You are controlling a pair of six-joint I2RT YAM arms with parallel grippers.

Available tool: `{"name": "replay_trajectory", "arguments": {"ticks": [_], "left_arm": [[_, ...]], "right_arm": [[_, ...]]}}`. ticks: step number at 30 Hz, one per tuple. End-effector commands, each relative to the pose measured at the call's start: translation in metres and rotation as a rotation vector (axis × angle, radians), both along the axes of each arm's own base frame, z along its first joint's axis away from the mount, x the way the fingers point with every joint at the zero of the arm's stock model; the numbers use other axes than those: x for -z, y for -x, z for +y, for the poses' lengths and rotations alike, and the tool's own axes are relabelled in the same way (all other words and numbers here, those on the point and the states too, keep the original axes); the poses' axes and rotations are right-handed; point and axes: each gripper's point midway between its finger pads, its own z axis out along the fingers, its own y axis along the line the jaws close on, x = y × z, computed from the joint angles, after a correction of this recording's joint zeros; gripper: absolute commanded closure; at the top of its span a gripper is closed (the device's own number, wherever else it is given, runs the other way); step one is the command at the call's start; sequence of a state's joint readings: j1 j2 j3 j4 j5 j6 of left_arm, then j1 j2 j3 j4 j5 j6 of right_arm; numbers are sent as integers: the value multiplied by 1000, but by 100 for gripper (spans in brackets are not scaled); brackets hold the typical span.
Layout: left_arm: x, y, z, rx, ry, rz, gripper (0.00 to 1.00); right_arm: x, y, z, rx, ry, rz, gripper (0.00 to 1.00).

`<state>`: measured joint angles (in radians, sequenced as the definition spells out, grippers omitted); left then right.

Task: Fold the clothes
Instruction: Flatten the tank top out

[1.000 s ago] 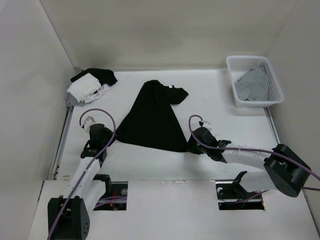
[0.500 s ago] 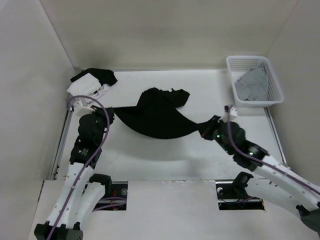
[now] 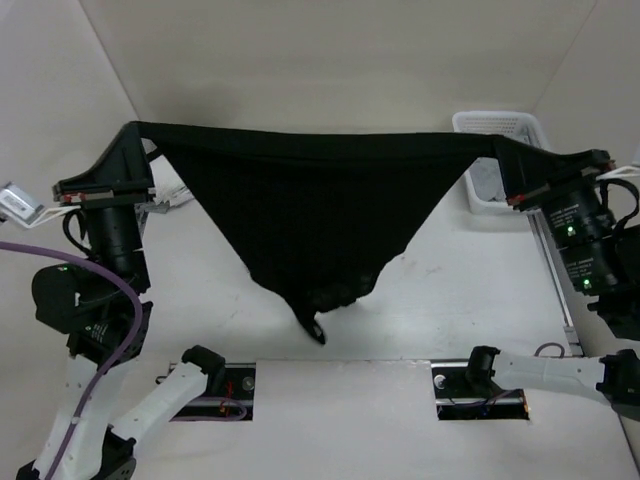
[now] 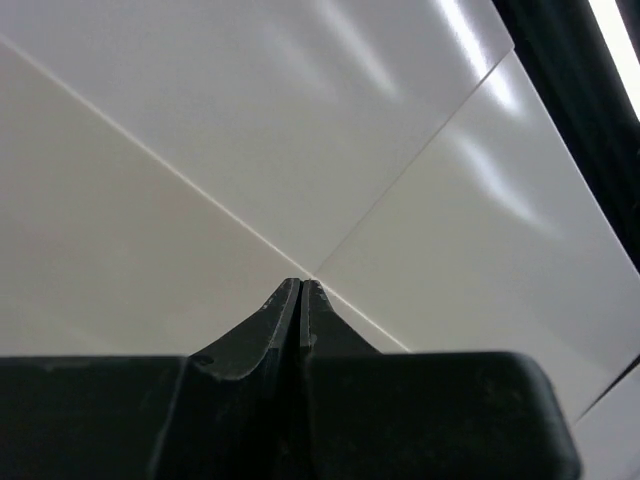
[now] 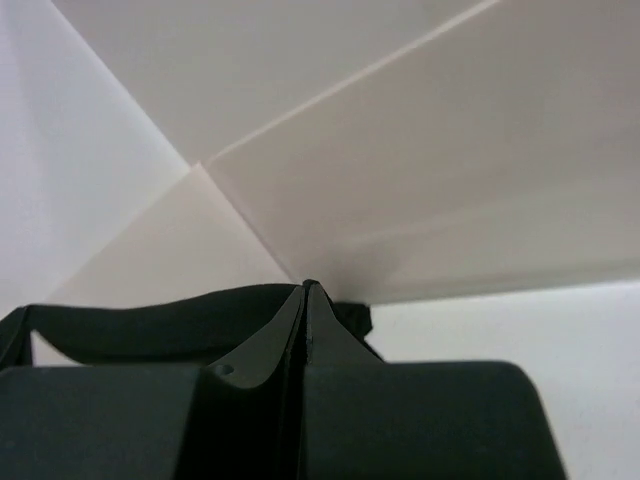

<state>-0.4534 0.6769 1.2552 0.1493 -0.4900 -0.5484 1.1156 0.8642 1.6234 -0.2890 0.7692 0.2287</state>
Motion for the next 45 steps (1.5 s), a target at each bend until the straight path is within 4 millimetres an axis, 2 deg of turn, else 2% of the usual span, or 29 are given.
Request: {"name": "replay_trajectory", "arguments": {"ticks": [1,3,5,7,9,11,13,15,17,20,22,25,27,32,35,38,43,45], "left_arm": [[-27,2,14,-106,-18,-38,99],[-30,-7,14,-133,-34,-24,99],[-28,-21,11,-162,-57,2,98],[-15,-50,4,-191,-100,57,98],[13,-86,-6,-203,-142,140,98],[50,-120,-13,-203,-162,228,98],[84,-153,-12,-208,-162,308,98],[112,-189,-9,-196,-165,376,98],[130,-218,-8,-167,-157,424,98],[137,-247,-8,-154,-149,454,98],[127,-256,-6,-157,-145,439,98],[100,-260,-5,-162,-143,394,98],[79,-257,-4,-167,-144,361,98],[29,-235,0,-175,-147,266,98],[15,-222,1,-173,-154,235,98],[27,-214,0,-167,-163,251,98],[90,-207,-2,-140,-151,346,98],[122,-197,-3,-126,-140,389,98]], "right_arm": [[-29,-6,-16,121,94,-67,99],[-42,-11,-12,130,102,-99,99],[-50,-25,-6,160,128,-129,99],[-45,-51,8,166,163,-130,99],[-28,-87,19,158,184,-90,99],[-5,-125,27,130,192,-32,100],[18,-164,32,98,190,30,99],[36,-201,33,86,192,78,99],[48,-234,29,96,194,117,99],[56,-274,22,109,193,153,99],[52,-288,19,111,185,157,99],[36,-298,19,105,181,132,99],[21,-296,20,92,176,109,99],[-32,-268,15,101,157,-7,99],[-48,-249,15,94,153,-44,98],[-27,-243,20,79,173,10,97],[37,-237,19,75,184,90,97],[75,-229,18,67,194,140,97]]}}
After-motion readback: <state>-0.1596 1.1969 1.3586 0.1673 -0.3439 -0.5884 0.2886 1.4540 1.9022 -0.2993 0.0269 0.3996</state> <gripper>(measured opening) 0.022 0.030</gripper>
